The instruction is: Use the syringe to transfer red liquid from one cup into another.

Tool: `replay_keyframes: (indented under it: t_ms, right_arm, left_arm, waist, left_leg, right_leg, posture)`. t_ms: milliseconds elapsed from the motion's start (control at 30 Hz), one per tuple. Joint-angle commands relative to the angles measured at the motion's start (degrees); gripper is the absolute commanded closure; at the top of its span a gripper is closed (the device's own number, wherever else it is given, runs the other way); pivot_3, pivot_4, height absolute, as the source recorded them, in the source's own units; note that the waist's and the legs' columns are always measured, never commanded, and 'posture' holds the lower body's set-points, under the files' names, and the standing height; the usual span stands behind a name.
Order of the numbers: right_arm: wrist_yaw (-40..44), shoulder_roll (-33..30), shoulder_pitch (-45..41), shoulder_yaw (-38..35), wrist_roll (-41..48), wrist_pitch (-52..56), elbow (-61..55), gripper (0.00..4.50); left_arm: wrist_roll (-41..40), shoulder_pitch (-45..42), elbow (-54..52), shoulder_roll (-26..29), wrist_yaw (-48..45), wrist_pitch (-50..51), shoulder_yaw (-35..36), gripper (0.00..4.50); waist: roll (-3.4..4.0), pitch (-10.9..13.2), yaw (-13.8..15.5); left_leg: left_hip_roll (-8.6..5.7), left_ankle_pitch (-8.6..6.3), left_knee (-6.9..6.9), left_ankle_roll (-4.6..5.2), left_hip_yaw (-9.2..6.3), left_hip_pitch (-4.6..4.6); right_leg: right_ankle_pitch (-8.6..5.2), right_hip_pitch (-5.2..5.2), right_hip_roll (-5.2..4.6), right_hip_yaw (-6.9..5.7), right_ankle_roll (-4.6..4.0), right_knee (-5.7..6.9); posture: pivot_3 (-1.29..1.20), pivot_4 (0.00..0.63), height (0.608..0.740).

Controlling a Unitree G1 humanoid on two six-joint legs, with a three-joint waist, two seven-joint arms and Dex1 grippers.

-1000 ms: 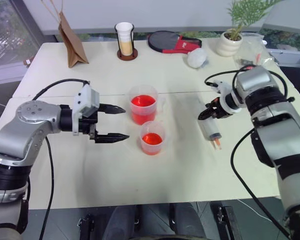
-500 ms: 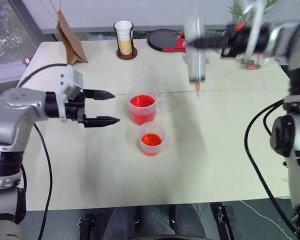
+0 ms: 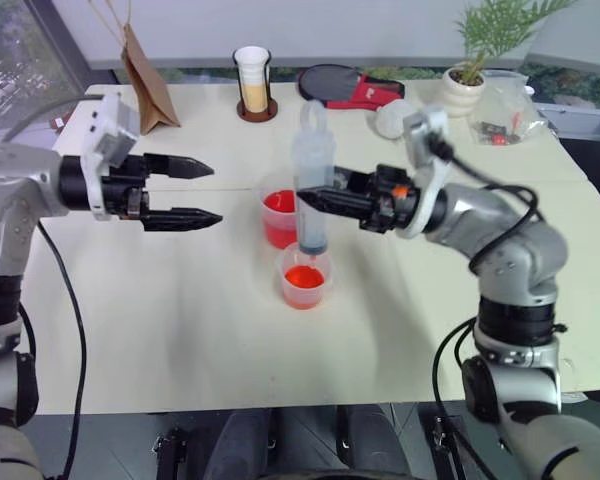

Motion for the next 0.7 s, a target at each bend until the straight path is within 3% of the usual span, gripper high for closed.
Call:
replay_keyframes:
  t_ms: [33,200,333,500,700]
  right_arm:
    - [-0.53,0.95,-1.14,1.21,-2.28,-7.51,1.44,3.18]
    - [-3.74,5.32,-9.84,-3.41,5.56,-4.53,7.91,3.18]
    - [-7.72,6.85,-19.59,-11.78,15.6,-0.02,17.56,3.18]
    - [-1.89,6.49,-22.46,-2.5,0.5,-16.42,28.02,3.18]
    - [4.54,8.46,-24.43,3.19,-9.41,-31.45,43.51,3.18]
  left_arm:
    - [-1.61,-2.11,-1.19,1.01,-0.08,1.68,1.84,0.0]
    - [-2.16,-3.31,-1.15,0.94,0.98,3.36,2.28,0.0]
    - [-1.69,-4.28,-0.53,0.96,1.57,4.04,1.83,0.0]
    - [-1.52,-10.34,1.9,-0.82,3.56,4.95,1.48,0.0]
    - [2.67,-17.21,10.47,-1.61,2.42,-0.96,0.27,0.0]
  waist:
    - [0.0,0.0,-0.15]
    - [0.01,0.01,-0.22]
    - [0.01,0.01,0.08]
    - [-0.01,0.0,0.02]
    - [0.02,0.02,-0.72]
  left_leg:
    - [0.0,0.0,0.0,-0.01,0.01,0.0]
    - [0.1,0.06,-0.02,-0.11,0.01,0.0]
    - [0.12,0.09,-0.07,-0.15,-0.02,0.05]
    - [0.06,0.08,-0.06,-0.15,-0.07,0.06]
    - [-0.02,0.1,-0.12,-0.17,0.0,0.06]
  right_leg:
    - [0.0,-0.01,0.0,0.0,0.0,0.01]
    - [0.0,-0.04,0.07,0.0,0.0,0.0]
    - [0.0,-0.02,0.09,-0.01,-0.01,0.04]
    - [0.0,0.03,0.09,-0.01,-0.01,0.01]
    - [0.0,-0.06,0.13,0.0,-0.01,0.06]
  posture:
    - [0.0,0.15,0.74]
    - [0.0,0.15,0.74]
    - [0.0,0.15,0.74]
    - [0.0,0.15,0.74]
    - [0.0,0.15,0.74]
